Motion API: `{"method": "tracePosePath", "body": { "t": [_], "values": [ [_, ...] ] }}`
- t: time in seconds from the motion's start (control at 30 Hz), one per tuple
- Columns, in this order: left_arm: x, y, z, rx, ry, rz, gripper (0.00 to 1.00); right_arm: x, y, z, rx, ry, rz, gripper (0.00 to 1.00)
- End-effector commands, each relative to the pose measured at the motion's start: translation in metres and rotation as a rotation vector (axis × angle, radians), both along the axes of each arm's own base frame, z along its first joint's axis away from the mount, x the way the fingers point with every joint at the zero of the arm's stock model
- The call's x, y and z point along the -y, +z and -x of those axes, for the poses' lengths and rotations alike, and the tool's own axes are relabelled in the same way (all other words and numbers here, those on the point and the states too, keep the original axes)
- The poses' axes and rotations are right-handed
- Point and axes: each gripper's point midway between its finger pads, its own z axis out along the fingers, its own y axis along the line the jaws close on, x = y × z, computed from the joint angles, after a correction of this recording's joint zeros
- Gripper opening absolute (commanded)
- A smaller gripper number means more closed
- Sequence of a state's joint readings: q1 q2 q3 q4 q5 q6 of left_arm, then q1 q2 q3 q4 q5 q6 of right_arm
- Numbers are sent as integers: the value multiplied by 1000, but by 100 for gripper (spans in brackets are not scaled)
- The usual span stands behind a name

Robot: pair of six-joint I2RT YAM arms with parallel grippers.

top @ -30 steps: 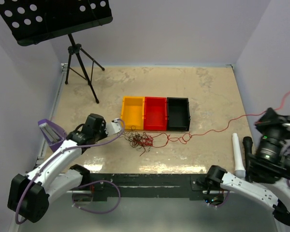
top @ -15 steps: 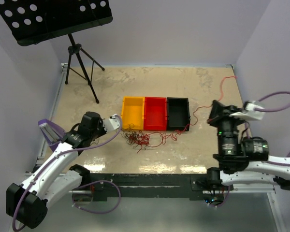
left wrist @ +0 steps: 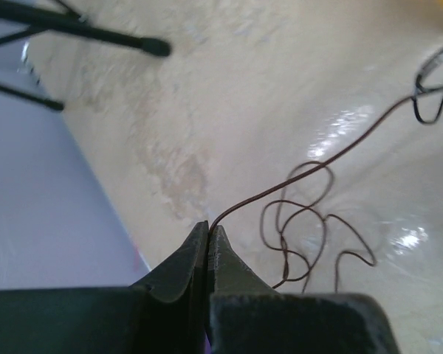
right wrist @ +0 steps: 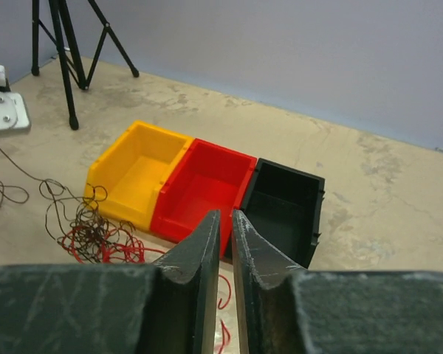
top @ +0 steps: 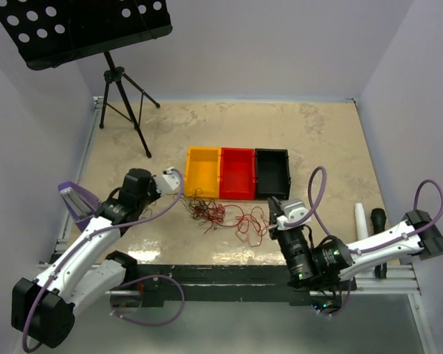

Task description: Untangle the cables

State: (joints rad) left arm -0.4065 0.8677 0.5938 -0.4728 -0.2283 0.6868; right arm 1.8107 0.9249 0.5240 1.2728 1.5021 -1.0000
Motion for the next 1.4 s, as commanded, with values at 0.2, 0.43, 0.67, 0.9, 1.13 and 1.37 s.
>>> {"method": "tracePosePath", "body": {
  "t": [0.2, 0.43, 0.67, 0.9, 1.13, 1.37],
  "values": [
    [-14, 36, -21, 81, 101, 197, 0, 15, -45, 13, -432, -99, -569, 20],
    [6, 16, -10, -45, 0, 230, 0, -5, -63, 12, -320, -123, -276, 36],
    [10, 12, -7, -72, -18, 241, 0, -40, -92, 8, -184, -167, 86, 68],
    [5, -1, 2, -92, -16, 219, 0, -37, 50, -66, 25, -264, -274, 94],
    [4, -7, 6, -91, -18, 215, 0, -123, 102, -114, -95, 349, -268, 98],
    [6, -5, 6, -95, -26, 226, 0, -128, -38, -90, -468, 370, -257, 75]
  ]
}}
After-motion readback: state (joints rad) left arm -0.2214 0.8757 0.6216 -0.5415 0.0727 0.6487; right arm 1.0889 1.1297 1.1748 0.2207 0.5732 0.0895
